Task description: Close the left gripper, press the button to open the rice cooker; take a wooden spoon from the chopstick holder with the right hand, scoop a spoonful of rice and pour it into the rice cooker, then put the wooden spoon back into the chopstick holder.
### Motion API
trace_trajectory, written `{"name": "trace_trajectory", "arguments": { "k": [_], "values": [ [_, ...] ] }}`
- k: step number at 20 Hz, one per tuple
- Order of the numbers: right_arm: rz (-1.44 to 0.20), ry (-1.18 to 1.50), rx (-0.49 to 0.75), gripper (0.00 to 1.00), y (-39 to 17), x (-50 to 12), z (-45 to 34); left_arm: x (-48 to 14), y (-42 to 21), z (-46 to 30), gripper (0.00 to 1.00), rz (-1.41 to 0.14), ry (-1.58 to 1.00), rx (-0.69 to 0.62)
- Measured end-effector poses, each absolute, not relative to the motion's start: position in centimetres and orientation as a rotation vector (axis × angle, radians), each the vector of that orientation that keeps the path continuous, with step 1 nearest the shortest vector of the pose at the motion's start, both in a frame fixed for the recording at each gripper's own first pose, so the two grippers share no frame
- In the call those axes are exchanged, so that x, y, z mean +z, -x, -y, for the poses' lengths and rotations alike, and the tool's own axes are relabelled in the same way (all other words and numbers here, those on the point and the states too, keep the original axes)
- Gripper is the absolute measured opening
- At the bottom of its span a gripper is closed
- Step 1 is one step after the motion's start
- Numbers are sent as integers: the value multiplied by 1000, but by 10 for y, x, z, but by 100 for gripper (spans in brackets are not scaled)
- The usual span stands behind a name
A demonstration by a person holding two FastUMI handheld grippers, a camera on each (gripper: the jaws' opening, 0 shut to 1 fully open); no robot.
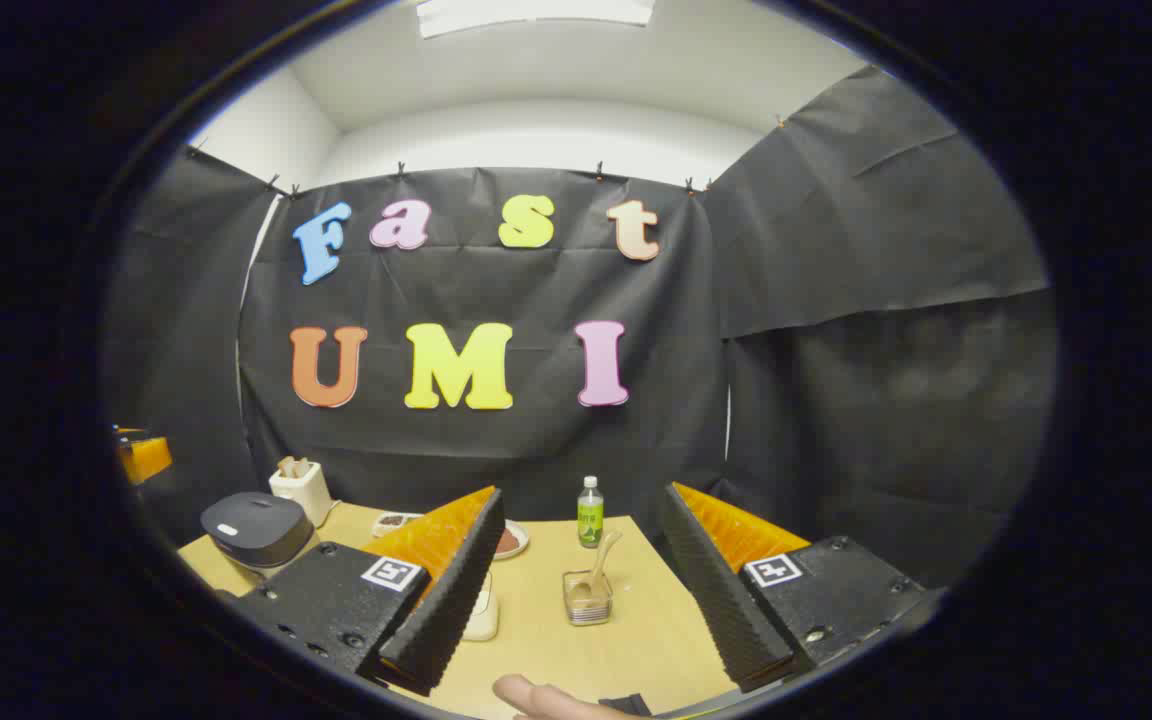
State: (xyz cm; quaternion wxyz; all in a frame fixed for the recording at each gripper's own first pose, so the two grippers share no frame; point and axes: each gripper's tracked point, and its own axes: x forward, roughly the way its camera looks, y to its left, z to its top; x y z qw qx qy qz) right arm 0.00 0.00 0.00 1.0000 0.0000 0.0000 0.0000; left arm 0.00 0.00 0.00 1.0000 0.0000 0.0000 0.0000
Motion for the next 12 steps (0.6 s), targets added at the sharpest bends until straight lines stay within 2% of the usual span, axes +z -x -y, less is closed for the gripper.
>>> {"name": "trace_trajectory", "arguments": {
  "k": [1, 12],
  "values": [
    [5, 1, -2, 98, 1, 1, 0, 2, -1, -4, 94, 7, -12, 10],
    [17, 33, -8, 100, 4, -8, 7, -8, 0, 12, 94, 1, -34, -35]
  ]
}}
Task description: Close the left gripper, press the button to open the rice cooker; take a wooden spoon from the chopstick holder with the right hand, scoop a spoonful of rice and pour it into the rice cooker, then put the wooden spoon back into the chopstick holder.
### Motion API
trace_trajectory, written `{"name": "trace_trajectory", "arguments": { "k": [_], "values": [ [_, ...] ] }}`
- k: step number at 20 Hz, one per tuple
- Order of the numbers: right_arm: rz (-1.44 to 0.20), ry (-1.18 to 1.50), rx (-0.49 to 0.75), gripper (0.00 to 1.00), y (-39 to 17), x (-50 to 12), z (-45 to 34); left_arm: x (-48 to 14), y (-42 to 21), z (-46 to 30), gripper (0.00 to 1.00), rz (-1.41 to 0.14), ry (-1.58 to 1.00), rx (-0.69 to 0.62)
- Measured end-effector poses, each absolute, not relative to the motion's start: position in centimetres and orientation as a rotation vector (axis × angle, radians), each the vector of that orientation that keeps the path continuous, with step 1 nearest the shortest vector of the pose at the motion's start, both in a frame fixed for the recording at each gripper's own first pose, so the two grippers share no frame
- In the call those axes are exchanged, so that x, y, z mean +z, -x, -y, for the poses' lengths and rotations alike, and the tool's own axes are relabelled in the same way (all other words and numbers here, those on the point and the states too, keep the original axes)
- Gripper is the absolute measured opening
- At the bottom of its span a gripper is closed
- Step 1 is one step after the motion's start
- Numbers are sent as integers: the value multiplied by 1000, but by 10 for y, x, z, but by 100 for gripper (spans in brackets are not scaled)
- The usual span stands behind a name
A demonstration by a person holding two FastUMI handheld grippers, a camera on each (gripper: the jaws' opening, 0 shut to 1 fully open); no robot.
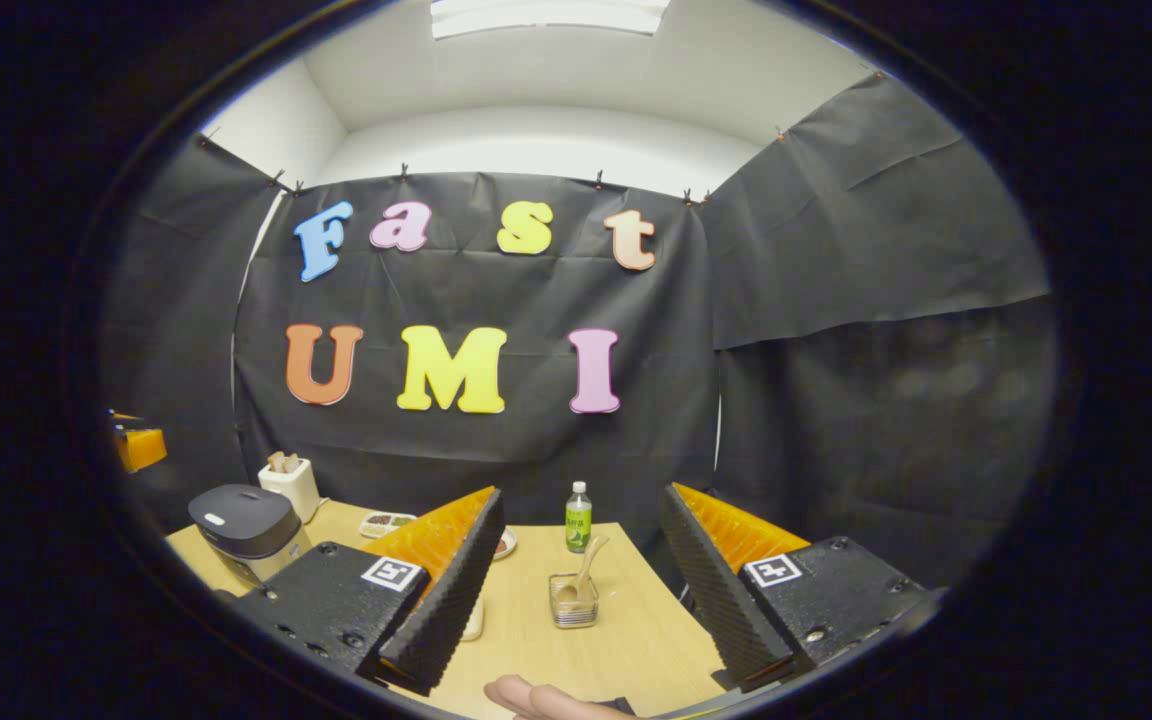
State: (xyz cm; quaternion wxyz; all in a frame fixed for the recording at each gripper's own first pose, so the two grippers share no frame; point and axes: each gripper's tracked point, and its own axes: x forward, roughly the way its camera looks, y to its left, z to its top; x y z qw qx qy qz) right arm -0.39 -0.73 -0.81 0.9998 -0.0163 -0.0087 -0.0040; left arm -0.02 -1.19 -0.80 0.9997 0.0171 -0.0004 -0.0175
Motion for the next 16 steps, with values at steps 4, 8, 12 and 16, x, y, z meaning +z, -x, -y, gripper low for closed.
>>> {"name": "trace_trajectory", "arguments": {
  "k": [4, 8, 12, 16],
  "values": [
    [-1, 13, 11, 98, 2, -18, 7, -15, 2, 10, 94, -22, -56, -20],
    [-12, 25, 6, 100, -3, -30, 12, -27, -8, 3, 92, -52, -46, 4],
    [-26, 15, 0, 100, -7, -38, 18, -31, -17, -11, 67, -64, -28, 21],
    [-38, 4, -1, 98, -12, -45, 21, -46, -32, -18, 67, -103, 27, 9]
  ]
}}
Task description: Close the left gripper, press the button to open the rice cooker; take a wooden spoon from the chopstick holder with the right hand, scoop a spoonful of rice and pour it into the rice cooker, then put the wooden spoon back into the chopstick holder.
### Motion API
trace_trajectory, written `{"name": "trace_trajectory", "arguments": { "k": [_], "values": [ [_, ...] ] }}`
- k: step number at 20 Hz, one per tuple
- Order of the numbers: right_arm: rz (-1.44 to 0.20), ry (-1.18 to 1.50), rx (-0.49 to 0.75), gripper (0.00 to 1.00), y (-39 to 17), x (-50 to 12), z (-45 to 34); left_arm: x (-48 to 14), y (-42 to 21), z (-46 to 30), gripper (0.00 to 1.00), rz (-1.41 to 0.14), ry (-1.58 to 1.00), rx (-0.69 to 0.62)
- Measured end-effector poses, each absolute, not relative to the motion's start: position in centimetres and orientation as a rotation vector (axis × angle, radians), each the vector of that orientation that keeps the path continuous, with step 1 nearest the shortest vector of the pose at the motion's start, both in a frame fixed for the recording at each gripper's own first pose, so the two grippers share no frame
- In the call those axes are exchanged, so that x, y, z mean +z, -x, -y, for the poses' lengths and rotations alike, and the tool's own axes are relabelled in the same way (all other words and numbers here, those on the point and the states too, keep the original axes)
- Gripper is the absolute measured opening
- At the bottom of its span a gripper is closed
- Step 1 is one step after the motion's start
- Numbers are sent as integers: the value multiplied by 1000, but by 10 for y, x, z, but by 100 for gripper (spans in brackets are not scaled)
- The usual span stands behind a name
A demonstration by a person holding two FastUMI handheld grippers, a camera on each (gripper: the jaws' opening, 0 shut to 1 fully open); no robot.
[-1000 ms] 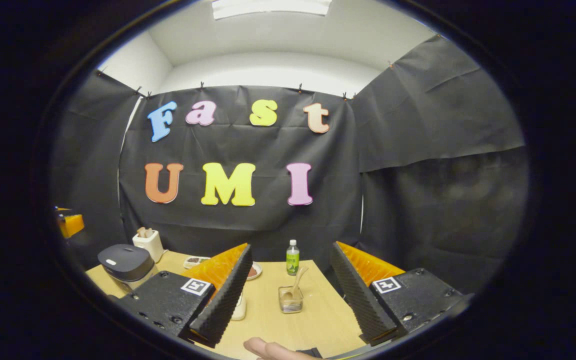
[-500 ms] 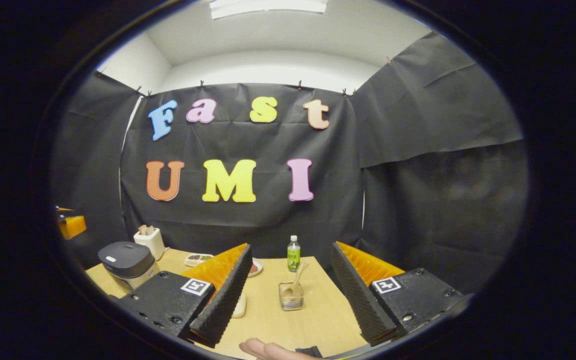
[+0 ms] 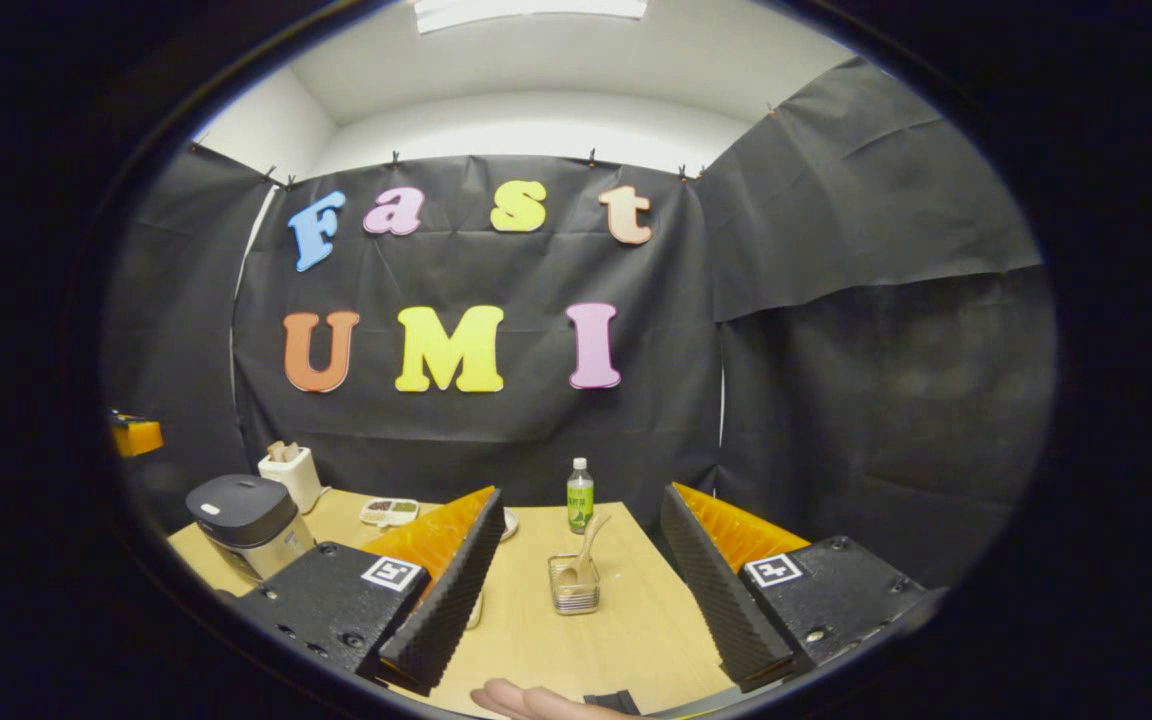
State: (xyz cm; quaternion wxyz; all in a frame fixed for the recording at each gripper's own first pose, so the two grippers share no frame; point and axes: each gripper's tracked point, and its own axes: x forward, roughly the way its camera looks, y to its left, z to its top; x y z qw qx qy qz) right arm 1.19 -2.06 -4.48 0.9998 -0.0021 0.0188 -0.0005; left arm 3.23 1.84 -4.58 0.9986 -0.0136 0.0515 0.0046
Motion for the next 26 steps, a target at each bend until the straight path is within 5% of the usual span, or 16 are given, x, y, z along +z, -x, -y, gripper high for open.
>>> {"name": "trace_trajectory", "arguments": {
  "k": [2, 4, 7, 8, 14, 26],
  "values": [
    [-45, 6, -1, 98, -14, -49, 22, -51, -43, -34, 76, -114, 37, 30],
    [-53, 11, -3, 100, -15, -52, 22, -69, -56, -49, 24, -163, 54, 60],
    [-59, 17, -1, 100, -17, -57, 22, -110, -77, -71, 25, -291, 43, 110],
    [-59, 18, -2, 100, -18, -57, 21, -121, -83, -79, 1, -328, 36, 132],
    [-74, 23, 14, 100, -22, -69, 17, -184, -115, -131, 0, -485, 10, 226],
    [-103, 90, 52, 100, -31, -97, 0, -217, -139, -131, 0, -559, -14, 178]
  ]
}}
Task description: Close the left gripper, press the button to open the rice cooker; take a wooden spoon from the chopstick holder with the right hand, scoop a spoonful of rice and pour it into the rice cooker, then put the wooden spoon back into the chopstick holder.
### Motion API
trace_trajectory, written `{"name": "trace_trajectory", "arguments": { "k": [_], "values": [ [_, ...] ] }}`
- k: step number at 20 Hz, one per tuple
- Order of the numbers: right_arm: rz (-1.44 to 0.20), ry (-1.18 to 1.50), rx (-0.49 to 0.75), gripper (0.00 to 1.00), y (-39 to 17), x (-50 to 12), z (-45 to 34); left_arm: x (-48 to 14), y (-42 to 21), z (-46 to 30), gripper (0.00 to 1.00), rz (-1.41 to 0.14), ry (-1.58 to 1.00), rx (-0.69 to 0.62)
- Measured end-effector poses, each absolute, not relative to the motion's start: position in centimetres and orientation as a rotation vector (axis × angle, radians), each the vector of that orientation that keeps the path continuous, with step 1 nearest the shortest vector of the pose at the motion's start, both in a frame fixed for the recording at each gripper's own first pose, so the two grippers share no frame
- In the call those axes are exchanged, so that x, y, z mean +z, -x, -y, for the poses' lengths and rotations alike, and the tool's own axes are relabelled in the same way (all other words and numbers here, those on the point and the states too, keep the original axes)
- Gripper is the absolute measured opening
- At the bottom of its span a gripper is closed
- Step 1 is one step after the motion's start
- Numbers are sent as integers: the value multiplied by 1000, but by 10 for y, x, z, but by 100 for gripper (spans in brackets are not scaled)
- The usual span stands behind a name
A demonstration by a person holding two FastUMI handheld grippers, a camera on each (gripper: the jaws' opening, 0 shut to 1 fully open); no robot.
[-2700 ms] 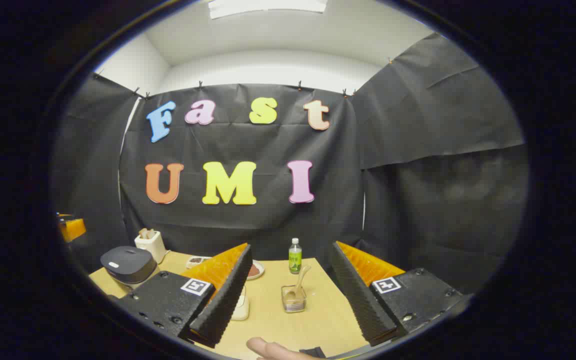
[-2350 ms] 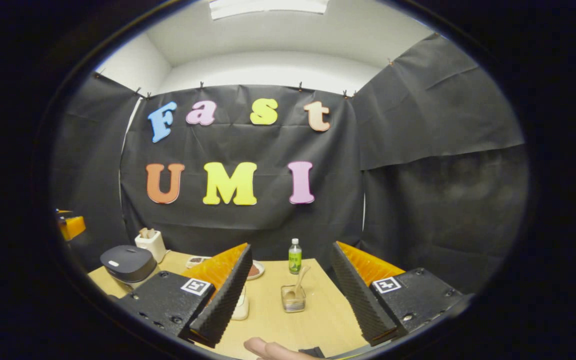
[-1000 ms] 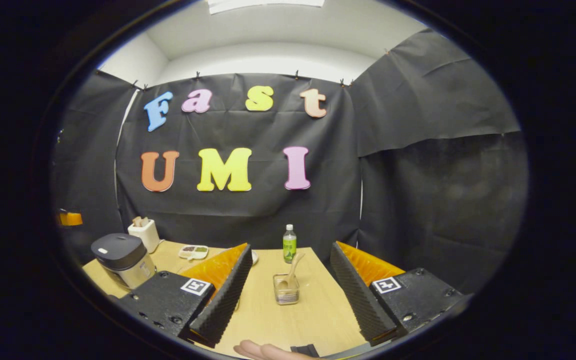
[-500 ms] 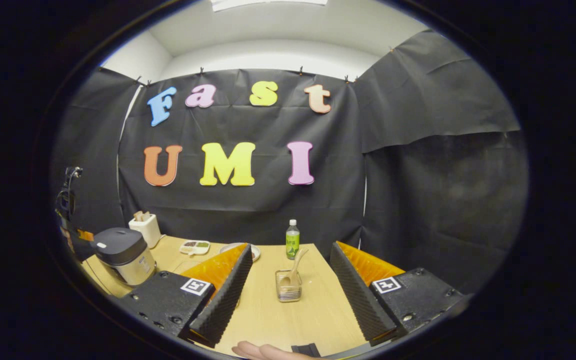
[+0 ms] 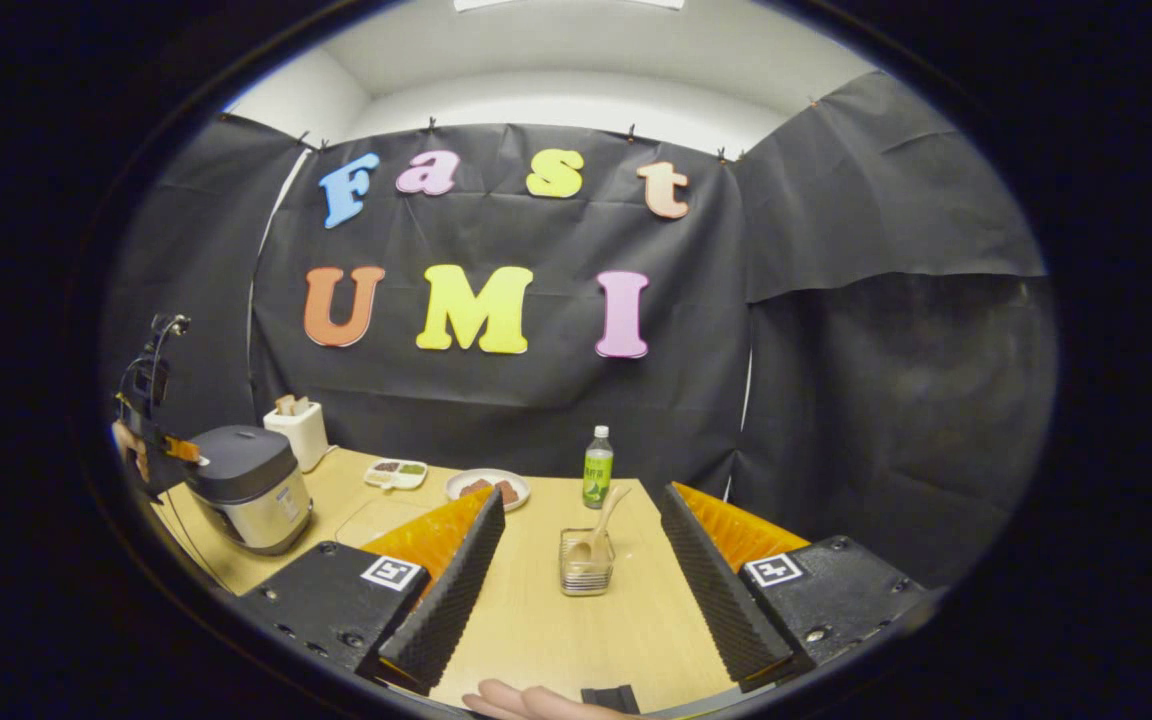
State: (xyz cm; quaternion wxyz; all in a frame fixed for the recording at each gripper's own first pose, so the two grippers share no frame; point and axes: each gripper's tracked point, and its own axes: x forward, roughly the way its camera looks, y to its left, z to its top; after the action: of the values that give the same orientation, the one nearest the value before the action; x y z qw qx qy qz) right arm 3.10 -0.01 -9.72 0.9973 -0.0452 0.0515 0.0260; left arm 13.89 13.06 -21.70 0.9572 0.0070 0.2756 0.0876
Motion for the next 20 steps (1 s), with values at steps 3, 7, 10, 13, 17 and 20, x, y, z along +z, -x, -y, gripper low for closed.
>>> {"name": "trace_trajectory", "arguments": {
  "k": [3, 7, 10, 13, 17, 20],
  "values": [
    [-132, 72, 49, 98, -36, -106, -2, -222, -136, -129, 0, -605, 27, 184],
    [-147, 56, 53, 100, -38, -111, -2, -217, -139, -131, 0, -572, -48, 190],
    [-149, 77, 34, 100, -48, -114, 4, -206, -139, -132, 0, -525, -69, 217],
    [-156, 21, 54, 100, -40, -114, 0, -169, -134, -133, 0, -406, -9, 260],
    [-123, 35, 51, 100, -34, -110, 11, -110, -113, -121, 0, -249, 35, 256],
    [-115, 43, 33, 100, -35, -109, 17, -108, -93, -98, 0, -272, 102, 192]
  ]
}}
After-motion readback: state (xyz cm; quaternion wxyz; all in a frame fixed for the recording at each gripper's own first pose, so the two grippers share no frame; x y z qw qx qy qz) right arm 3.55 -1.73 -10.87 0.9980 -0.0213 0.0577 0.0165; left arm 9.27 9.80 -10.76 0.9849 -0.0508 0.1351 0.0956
